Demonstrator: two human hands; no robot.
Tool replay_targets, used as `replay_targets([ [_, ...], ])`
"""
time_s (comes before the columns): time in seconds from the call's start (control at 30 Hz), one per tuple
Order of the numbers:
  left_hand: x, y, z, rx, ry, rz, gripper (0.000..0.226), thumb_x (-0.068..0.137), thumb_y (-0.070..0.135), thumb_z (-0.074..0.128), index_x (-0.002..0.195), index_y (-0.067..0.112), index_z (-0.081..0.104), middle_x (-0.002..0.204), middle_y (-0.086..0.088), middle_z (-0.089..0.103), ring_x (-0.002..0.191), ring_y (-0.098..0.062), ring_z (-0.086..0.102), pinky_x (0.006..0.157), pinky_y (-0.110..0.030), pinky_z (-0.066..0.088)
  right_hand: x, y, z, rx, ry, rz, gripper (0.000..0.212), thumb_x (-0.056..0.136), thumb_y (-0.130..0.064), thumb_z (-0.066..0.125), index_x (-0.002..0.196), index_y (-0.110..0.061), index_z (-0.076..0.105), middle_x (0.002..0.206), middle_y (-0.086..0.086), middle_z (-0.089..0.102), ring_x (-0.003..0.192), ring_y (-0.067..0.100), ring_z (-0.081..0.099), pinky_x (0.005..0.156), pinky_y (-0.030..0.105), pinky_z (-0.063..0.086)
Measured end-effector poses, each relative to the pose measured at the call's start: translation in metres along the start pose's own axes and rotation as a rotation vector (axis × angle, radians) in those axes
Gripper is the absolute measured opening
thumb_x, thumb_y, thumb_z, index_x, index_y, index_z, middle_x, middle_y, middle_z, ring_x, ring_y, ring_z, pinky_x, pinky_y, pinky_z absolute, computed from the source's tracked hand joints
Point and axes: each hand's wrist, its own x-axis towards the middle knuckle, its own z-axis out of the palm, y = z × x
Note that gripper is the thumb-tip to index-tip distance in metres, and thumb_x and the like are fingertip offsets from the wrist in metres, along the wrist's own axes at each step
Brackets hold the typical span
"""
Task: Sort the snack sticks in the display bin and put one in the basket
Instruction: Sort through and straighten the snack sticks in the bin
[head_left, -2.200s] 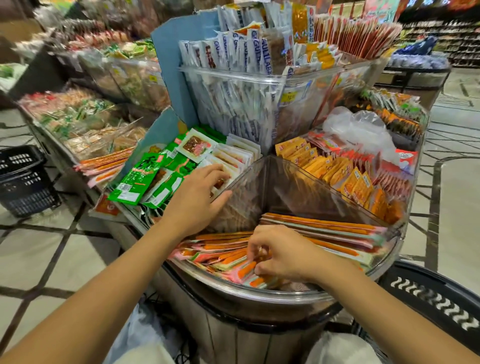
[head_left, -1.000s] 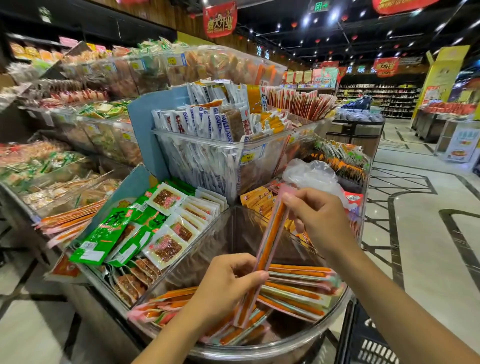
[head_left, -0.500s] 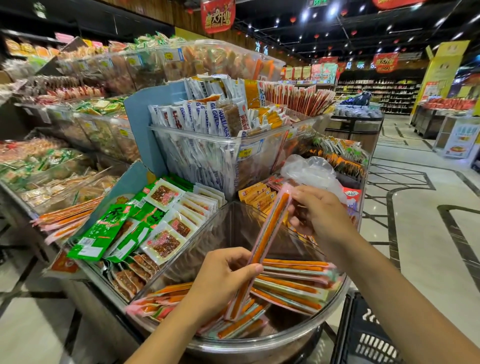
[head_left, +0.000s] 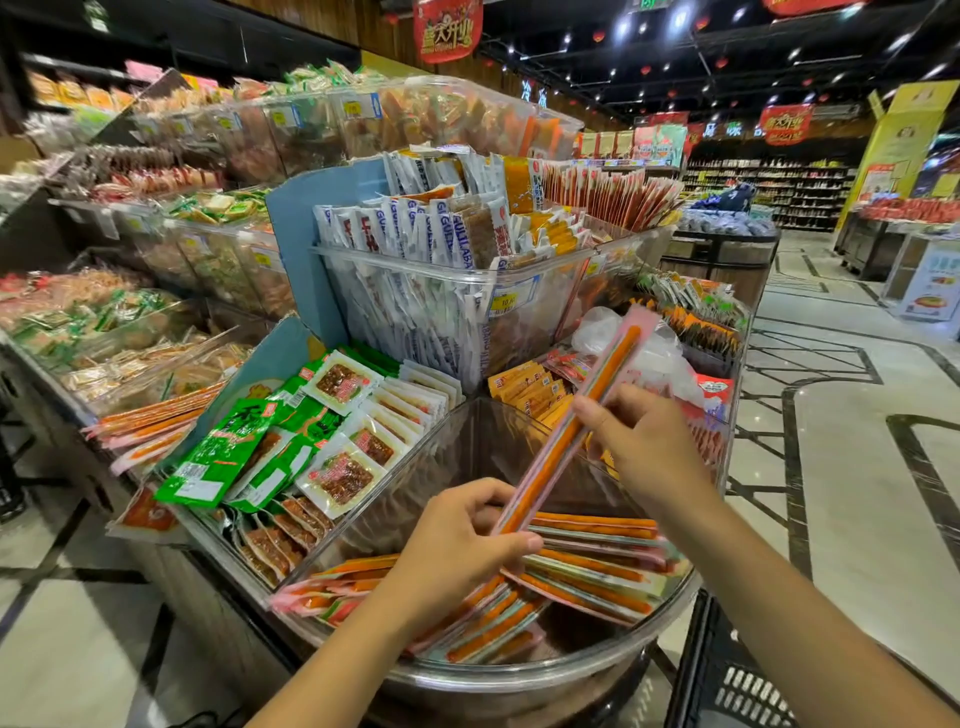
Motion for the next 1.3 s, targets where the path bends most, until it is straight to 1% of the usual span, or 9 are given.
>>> replay_targets([
  [0.13, 0.001, 0.0, -0.004, -0.144, 0.04, -0.045, 0.023, 0.087, 0.014, 0.076, 0.106, 0.006, 0.064, 0.086, -0.015, 0.077, 0.076, -0.033, 0.075, 0.069, -0.038, 0.059, 0.01, -0.005, -0.019, 0.033, 0.072, -0.004, 0.028, 0.099, -0.026, 0.063, 0.08, -0.006, 0.068, 0.06, 0.005, 0.061, 0.046, 0.006, 0.053, 0.047, 0.015, 0.039],
  [0.3, -0.002, 0.007, -0.015, -0.242, 0.274, -0.037, 0.013, 0.087, 0.005, 0.073, 0.098, 0.001, 0.068, 0.083, -0.014, 0.077, 0.059, -0.02, 0.067, 0.049, -0.021, 0.049, 0.005, 0.0, -0.027, -0.204, 0.135, -0.126, 0.041, 0.09, -0.037, 0.073, 0.057, -0.016, 0.059, 0.048, -0.007, 0.052, 0.046, 0.007, 0.046, 0.056, 0.026, 0.039],
  [0.4, -0.005, 0.009, -0.029, -0.225, 0.326, -0.025, 0.009, 0.084, 0.003, 0.075, 0.092, 0.004, 0.071, 0.076, -0.012, 0.074, 0.054, -0.017, 0.062, 0.046, -0.02, 0.045, -0.003, -0.003, -0.022, -0.467, 0.123, -0.469, 0.012, 0.085, -0.033, 0.076, 0.082, -0.025, 0.068, 0.08, -0.014, 0.059, 0.058, 0.007, 0.052, 0.058, 0.018, 0.04],
  [0.53, -0.009, 0.02, -0.051, -0.171, 0.319, -0.005, 0.008, 0.082, 0.004, 0.078, 0.086, 0.01, 0.074, 0.06, -0.008, 0.063, 0.044, -0.012, 0.051, 0.043, -0.019, 0.04, -0.004, -0.004, -0.008, -0.707, -0.205, -0.534, 0.034, 0.086, -0.04, 0.074, 0.118, -0.031, 0.071, 0.11, -0.013, 0.063, 0.078, 0.006, 0.061, 0.067, 0.028, 0.055],
  [0.7, -0.007, 0.048, -0.072, -0.205, 0.364, 0.125, 0.014, 0.08, 0.011, 0.078, 0.088, 0.0, 0.075, 0.065, -0.007, 0.066, 0.053, -0.015, 0.054, 0.046, -0.022, 0.041, -0.012, -0.013, 0.013, -0.399, -0.349, -0.349, 0.002, 0.088, -0.028, 0.076, 0.089, -0.029, 0.074, 0.077, -0.015, 0.066, 0.077, 0.002, 0.06, 0.061, 0.016, 0.044],
  [0.87, -0.002, 0.051, -0.057, -0.057, 0.371, 0.122, 0.008, 0.082, 0.01, 0.08, 0.088, 0.015, 0.079, 0.074, -0.003, 0.073, 0.06, -0.011, 0.062, 0.05, -0.022, 0.046, -0.016, -0.01, 0.024, -0.039, -0.321, -0.119, 0.01, 0.091, -0.014, 0.072, 0.084, -0.017, 0.067, 0.074, -0.003, 0.068, 0.069, 0.013, 0.067, 0.063, 0.031, 0.057],
  [1.0, -0.01, 0.028, -0.025, 0.115, 0.159, 0.046, 0.01, 0.081, 0.018, 0.084, 0.09, 0.02, 0.079, 0.084, 0.002, 0.078, 0.079, -0.012, 0.072, 0.075, -0.027, 0.057, -0.017, -0.008, 0.018, 0.143, -0.233, -0.032, 0.009, 0.093, -0.008, 0.069, 0.087, -0.004, 0.064, 0.073, 0.014, 0.069, 0.065, 0.025, 0.067, 0.065, 0.051, 0.058],
  [1.07, -0.012, 0.022, -0.009, 0.095, 0.112, 0.04, 0.007, 0.083, 0.018, 0.082, 0.088, 0.02, 0.079, 0.082, 0.003, 0.077, 0.076, -0.007, 0.071, 0.073, -0.022, 0.054, -0.019, -0.007, 0.015, 0.164, -0.219, -0.018, 0.011, 0.092, -0.009, 0.07, 0.088, -0.002, 0.064, 0.075, 0.02, 0.068, 0.065, 0.027, 0.065, 0.068, 0.056, 0.056],
  [1.3, -0.008, 0.015, 0.003, 0.186, 0.134, 0.034, 0.01, 0.086, 0.016, 0.079, 0.079, 0.023, 0.079, 0.063, 0.002, 0.071, 0.056, -0.002, 0.06, 0.058, -0.02, 0.045, -0.008, -0.027, -0.021, 0.269, 0.055, -0.095, 0.01, 0.096, -0.017, 0.066, 0.087, -0.02, 0.069, 0.068, -0.01, 0.066, 0.061, 0.005, 0.06, 0.056, 0.016, 0.046],
])
